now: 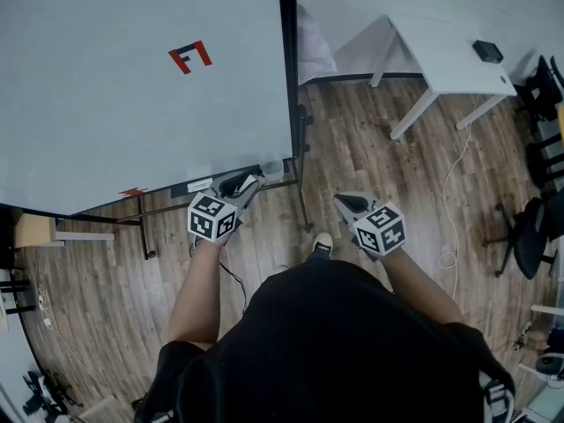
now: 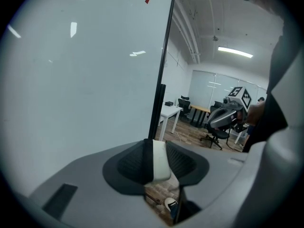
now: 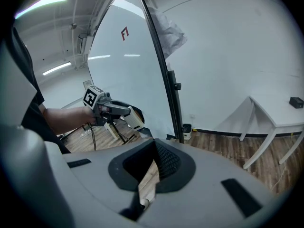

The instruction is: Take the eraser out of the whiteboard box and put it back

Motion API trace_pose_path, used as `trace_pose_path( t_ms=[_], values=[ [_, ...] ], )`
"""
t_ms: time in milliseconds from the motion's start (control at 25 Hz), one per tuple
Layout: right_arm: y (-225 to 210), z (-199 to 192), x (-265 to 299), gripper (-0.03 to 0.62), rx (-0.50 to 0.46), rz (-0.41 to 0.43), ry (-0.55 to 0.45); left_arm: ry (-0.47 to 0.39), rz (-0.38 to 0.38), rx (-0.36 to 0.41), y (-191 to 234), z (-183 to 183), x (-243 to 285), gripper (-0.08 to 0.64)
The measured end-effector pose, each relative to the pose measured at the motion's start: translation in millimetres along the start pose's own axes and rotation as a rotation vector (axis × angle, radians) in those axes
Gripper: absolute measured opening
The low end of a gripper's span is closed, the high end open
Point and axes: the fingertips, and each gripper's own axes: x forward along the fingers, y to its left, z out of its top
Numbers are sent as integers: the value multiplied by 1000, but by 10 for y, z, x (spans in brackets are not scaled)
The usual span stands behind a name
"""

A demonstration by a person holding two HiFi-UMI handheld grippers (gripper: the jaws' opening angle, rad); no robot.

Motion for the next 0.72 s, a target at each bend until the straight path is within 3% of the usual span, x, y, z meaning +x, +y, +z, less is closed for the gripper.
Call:
trace_pose_path(
  t_ms=[720],
  values=[
    [-409, 43, 150, -6, 12, 5, 41, -7, -18, -9, 243, 252, 518, 149]
  ],
)
